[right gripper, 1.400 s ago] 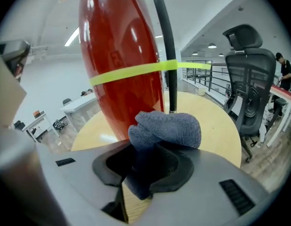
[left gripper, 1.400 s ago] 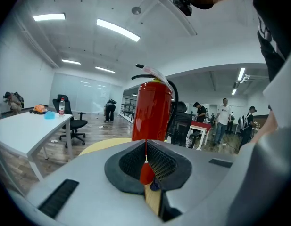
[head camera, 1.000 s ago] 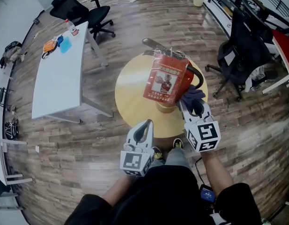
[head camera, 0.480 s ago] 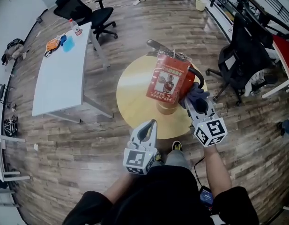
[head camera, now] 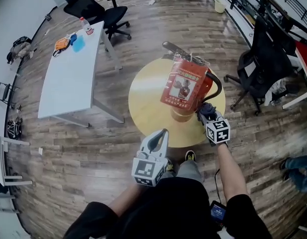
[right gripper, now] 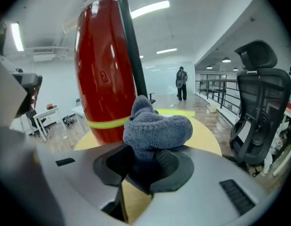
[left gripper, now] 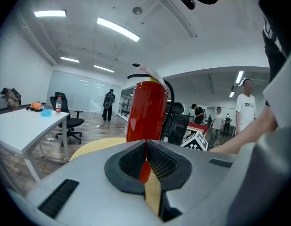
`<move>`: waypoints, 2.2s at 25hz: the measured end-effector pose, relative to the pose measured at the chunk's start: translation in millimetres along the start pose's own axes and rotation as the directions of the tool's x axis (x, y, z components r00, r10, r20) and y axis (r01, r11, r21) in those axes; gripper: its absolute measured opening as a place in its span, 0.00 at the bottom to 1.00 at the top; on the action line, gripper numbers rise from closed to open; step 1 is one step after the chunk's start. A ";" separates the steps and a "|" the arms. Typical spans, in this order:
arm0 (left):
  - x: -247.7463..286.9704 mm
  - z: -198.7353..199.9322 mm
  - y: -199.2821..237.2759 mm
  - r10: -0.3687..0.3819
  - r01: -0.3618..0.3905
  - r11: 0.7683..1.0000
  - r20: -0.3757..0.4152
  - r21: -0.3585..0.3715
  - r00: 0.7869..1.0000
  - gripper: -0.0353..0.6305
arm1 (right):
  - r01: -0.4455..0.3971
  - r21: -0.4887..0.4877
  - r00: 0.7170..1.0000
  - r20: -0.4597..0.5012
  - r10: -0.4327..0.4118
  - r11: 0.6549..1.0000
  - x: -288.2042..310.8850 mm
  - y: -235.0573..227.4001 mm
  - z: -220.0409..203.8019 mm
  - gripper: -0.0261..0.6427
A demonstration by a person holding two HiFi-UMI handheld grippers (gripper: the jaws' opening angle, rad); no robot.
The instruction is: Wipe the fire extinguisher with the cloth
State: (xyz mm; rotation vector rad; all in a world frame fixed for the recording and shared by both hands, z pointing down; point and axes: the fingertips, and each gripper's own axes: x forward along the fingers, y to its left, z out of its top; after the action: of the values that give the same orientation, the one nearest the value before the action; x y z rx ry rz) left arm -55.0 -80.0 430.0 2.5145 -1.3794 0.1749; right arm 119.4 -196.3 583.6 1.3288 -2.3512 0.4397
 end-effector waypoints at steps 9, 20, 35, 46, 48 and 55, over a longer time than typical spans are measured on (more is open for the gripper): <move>-2.7 -0.4 5.0 0.021 -0.021 1.000 -0.005 0.005 1.000 0.09 | -0.066 -0.202 0.991 0.103 0.088 0.977 -23.1 13.8 53.4 0.21; 8.0 11.5 -2.9 -0.011 0.012 1.000 0.038 -0.021 0.999 0.09 | -0.092 -0.537 0.979 0.107 0.175 0.839 -150.2 44.4 230.5 0.21; 2.4 14.6 -17.4 -0.019 0.020 1.000 0.057 -0.010 0.998 0.09 | -0.420 -0.417 0.902 -0.289 0.321 0.806 -126.8 152.7 219.7 0.21; -14.6 11.0 28.6 0.087 -0.085 0.996 0.048 -0.039 0.995 0.09 | -0.519 0.626 0.855 0.377 0.357 0.582 -92.3 150.1 219.3 0.21; -16.4 8.4 30.2 0.091 -0.090 0.995 0.043 -0.044 0.995 0.09 | -0.572 0.694 0.820 0.475 0.319 0.438 -90.6 151.2 228.1 0.21; -24.9 1.1 38.8 0.100 -0.099 0.994 0.030 -0.039 0.995 0.09 | -0.311 0.907 0.949 0.279 0.147 0.285 -8.6 139.6 97.0 0.21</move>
State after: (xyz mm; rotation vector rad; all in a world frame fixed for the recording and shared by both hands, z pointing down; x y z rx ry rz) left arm -101.1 -80.1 430.0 2.4300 -1.5068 0.1281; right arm -15.5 -164.8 484.8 1.3972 -2.3939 2.2010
